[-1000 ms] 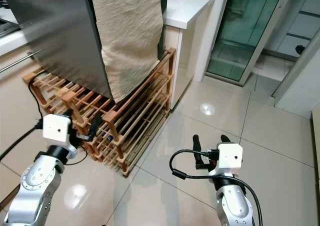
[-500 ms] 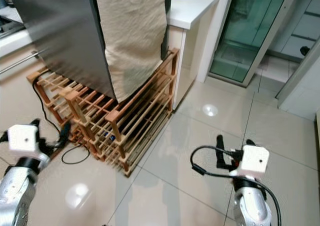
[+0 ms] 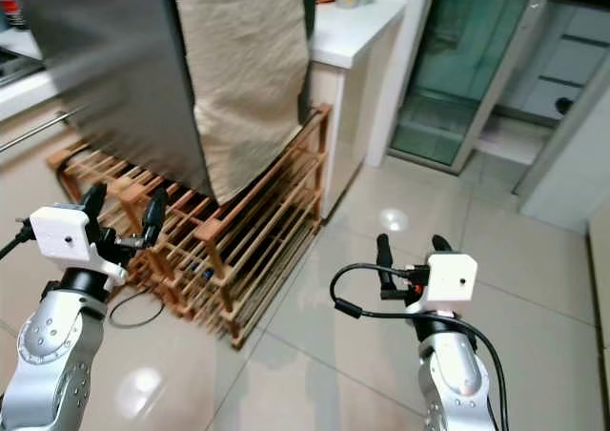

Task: Restocking fridge

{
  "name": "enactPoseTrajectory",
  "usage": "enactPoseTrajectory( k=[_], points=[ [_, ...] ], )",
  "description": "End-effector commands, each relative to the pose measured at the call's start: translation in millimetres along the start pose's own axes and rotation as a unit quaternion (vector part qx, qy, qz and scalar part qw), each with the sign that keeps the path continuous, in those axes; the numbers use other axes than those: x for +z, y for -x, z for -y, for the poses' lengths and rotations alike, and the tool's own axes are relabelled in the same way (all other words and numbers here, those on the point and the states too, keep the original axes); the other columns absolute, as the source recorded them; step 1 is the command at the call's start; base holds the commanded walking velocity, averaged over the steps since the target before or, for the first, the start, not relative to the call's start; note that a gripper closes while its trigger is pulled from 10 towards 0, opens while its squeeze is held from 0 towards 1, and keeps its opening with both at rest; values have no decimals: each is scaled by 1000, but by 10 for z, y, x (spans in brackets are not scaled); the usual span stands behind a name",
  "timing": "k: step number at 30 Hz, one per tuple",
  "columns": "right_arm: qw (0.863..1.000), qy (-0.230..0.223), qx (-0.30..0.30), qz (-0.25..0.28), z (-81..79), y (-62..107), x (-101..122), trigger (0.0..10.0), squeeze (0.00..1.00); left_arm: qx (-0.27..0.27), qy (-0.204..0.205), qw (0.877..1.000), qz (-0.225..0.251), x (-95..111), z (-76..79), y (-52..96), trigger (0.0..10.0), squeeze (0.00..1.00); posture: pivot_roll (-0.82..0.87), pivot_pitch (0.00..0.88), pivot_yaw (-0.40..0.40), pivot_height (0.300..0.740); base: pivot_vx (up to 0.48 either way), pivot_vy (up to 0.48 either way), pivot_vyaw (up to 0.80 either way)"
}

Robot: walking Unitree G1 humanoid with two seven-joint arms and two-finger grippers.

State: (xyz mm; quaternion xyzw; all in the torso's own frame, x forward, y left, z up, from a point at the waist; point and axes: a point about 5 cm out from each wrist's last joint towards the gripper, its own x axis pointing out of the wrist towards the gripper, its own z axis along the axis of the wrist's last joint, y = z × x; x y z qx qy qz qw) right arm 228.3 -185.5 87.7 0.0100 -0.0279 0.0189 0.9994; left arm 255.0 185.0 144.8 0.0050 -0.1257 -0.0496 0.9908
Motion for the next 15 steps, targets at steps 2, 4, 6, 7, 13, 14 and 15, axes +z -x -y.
enactPoseTrajectory(
  k=[2, 4, 6, 7, 13, 14, 15],
  points=[
    [1000, 3, 6, 7, -33, -50, 54, 10000, 0, -6, 0, 1000, 7, 51, 48, -65, 10000, 0, -77, 0, 24, 740, 480, 0, 0],
    [1000, 2, 9, 7, -38, -63, 52, 10000, 0, -2, -1, 1000, 2, 32, 39, -80, 10000, 0, -77, 0, 23, 740, 480, 0, 0],
    [1000, 2, 12, 6, -37, -70, 48, 10000, 0, 9, 5, 1000, -2, 23, 16, -91, 10000, 0, -77, 0, 23, 740, 480, 0, 0],
    [1000, 1, 13, 6, -36, -72, 46, 10000, 0, 15, 10, 1000, -5, 19, 5, -97, 10000, 0, -77, 0, 23, 740, 480, 0, 0],
    [1000, 5, 25, 4, -37, -106, 26, 10000, 0, 68, 43, 996, -25, -3, -78, -169, 10000, 0, -81, 0, 22, 740, 80, 0, 0],
    [1000, 7, 28, 4, -42, -114, 23, 10000, 0, 68, 44, 996, -22, 8, -83, -182, 10000, 0, -81, 0, 22, 740, 0, 0, 0],
    [1000, 7, 29, 4, -46, -118, 19, 10000, 0, 67, 42, 997, -21, 14, -83, -186, 10000, 0, -81, 0, 22, 740, 0, 0, 0]
  ],
)
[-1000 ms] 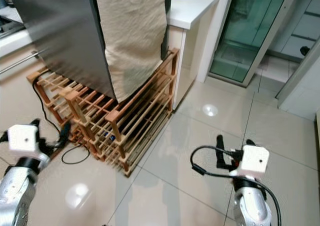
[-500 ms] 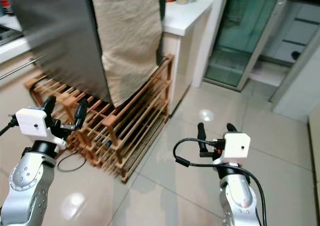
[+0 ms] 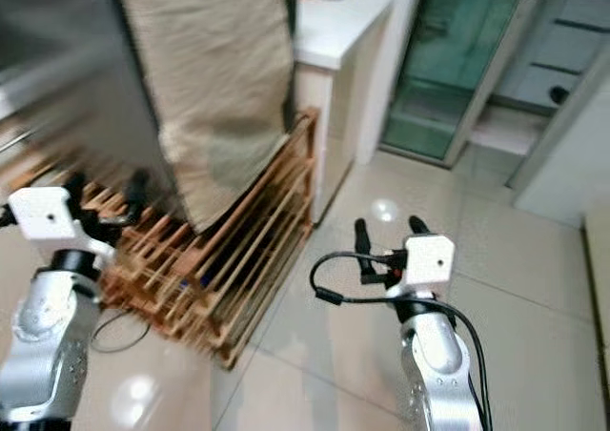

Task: Restocking fridge

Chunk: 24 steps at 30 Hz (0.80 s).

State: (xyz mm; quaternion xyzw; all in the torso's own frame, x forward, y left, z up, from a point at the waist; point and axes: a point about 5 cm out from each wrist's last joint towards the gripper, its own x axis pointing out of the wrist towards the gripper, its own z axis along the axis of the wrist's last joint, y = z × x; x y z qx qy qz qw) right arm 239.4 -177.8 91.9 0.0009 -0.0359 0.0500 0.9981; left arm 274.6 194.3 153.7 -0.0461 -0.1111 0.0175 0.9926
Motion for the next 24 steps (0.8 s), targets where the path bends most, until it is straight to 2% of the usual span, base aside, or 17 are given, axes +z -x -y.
enactPoseTrajectory(
  k=[1, 7, 12, 15, 16, 21, 24],
  points=[
    [1000, -1, -2, -4, 23, -3, -21, 10000, 0, -6, -2, 1000, -8, -24, 25, 17, 10000, 0, -81, 0, 22, 740, 0, 0, 0],
    [1000, -2, 2, -7, -3, -11, -43, 10000, 0, -2, -4, 1000, -7, -7, 3, -30, 10000, 0, -78, 0, 22, 740, 0, 0, 0],
    [1000, 0, 6, -12, -18, -31, -68, 10000, 0, -28, -62, 997, -19, -28, 73, -164, 10000, 0, -78, 0, 22, 740, 0, 0, -345],
    [1000, 1, 7, -11, -23, -45, -67, 10000, 0, -38, -71, 996, -36, -66, 135, -317, 10000, 0, -78, 0, 19, 740, 0, 0, -446],
    [1000, 1, 7, -11, -23, -45, -67, 10000, 0, -38, -71, 996, -36, -66, 135, -317, 10000, 0, -78, 0, 19, 740, 0, 0, 0],
    [1000, -1, 15, -5, -59, -71, -44, 10000, 0, -47, -60, 996, -37, -33, 288, -612, 10000, 0, -85, 0, 21, 740, 0, 0, 0],
    [1000, -2, 16, -5, -66, -67, -43, 10000, 0, 1, -67, 997, -44, -42, 201, -728, 10000, 0, -100, 0, 34, 740, 0, 0, 0]
  ],
)
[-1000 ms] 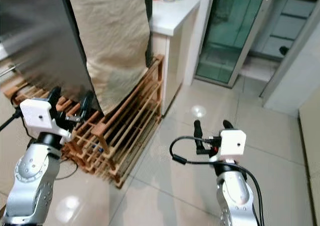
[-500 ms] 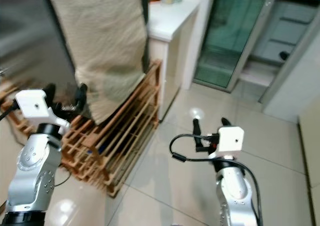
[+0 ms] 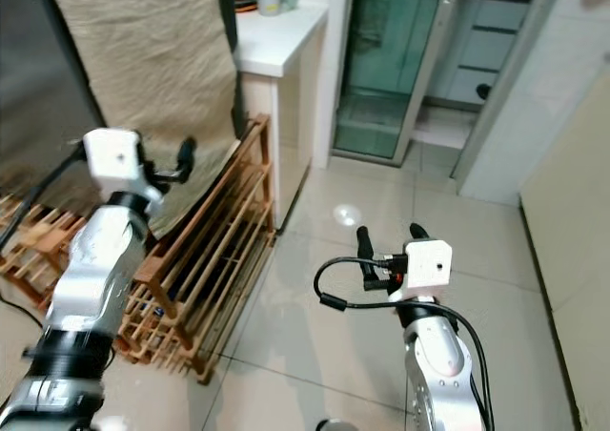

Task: Restocking fridge

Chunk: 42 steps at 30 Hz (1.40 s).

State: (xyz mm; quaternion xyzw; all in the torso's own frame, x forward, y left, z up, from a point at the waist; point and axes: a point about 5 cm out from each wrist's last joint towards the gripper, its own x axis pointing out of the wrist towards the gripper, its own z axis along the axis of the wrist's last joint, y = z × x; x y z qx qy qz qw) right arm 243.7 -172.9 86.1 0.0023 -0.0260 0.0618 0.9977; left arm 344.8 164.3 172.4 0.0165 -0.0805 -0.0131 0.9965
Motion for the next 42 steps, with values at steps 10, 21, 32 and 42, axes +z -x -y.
enactPoseTrajectory(
  k=[10, 21, 32, 42],
  points=[
    [1000, 0, -4, 8, 19, 62, 41, 10000, 0, -15, 13, 1000, -5, -316, -265, 736, 10000, 0, -103, 0, 37, 740, 0, 0, 0],
    [999, -4, -42, 15, 130, 268, 131, 10000, 0, 7, -62, 998, -8, -274, -350, 1318, 10000, 0, -75, 0, 22, 740, 0, 0, 0],
    [999, 6, -29, 21, 82, 190, 156, 10000, 0, 72, 2, 997, -7, -413, -472, 1406, 10000, 0, -71, 0, 2, 740, 105, 0, 0],
    [999, 5, -19, 28, 53, 124, 239, 10000, 0, 85, 14, 996, 0, -282, -372, 1235, 10000, 0, -70, 0, 5, 740, 438, 0, 0]
  ],
)
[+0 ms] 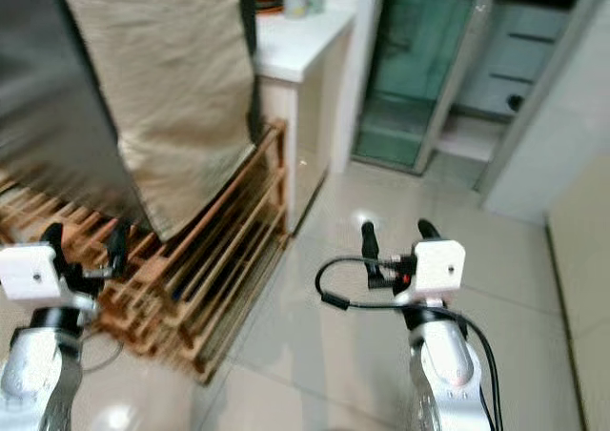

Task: Restocking fridge

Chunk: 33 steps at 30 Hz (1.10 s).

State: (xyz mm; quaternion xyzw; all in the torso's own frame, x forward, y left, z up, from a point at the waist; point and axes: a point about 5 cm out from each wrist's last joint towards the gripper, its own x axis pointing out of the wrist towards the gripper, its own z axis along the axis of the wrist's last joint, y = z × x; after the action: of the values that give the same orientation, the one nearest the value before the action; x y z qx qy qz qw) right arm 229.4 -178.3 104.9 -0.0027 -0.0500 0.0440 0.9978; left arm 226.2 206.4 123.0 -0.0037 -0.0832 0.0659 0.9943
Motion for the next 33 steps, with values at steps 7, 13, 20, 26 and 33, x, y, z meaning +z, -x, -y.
enactPoseTrajectory(
  k=[7, 13, 20, 26, 33],
  points=[
    [1000, -4, 5, 5, -27, -39, 49, 10000, 0, 31, 24, 999, -11, 56, -7, -96, 10000, 0, -73, 0, 7, 740, 97, 400, 0],
    [1000, -4, 13, 2, -48, -72, 41, 10000, 0, 32, -8, 999, 14, 192, 26, -179, 10000, 0, -66, 0, 5, 740, 0, 400, 0],
    [1000, -6, 11, 1, -57, -122, 35, 10000, 0, -30, -32, 999, 31, 302, 234, -384, 10000, 0, -68, 0, 10, 740, 0, 0, 0],
    [1000, -3, 7, -10, -43, -128, -6, 10000, 0, -63, -32, 997, 17, 303, 386, -567, 10000, 0, -72, 0, 15, 740, 0, 0, -720],
    [1000, -1, 11, -8, -47, -125, -12, 10000, 0, -74, 3, 997, 34, 502, 508, -927, 10000, 0, -88, 0, 19, 740, 0, 0, 0]
  ],
)
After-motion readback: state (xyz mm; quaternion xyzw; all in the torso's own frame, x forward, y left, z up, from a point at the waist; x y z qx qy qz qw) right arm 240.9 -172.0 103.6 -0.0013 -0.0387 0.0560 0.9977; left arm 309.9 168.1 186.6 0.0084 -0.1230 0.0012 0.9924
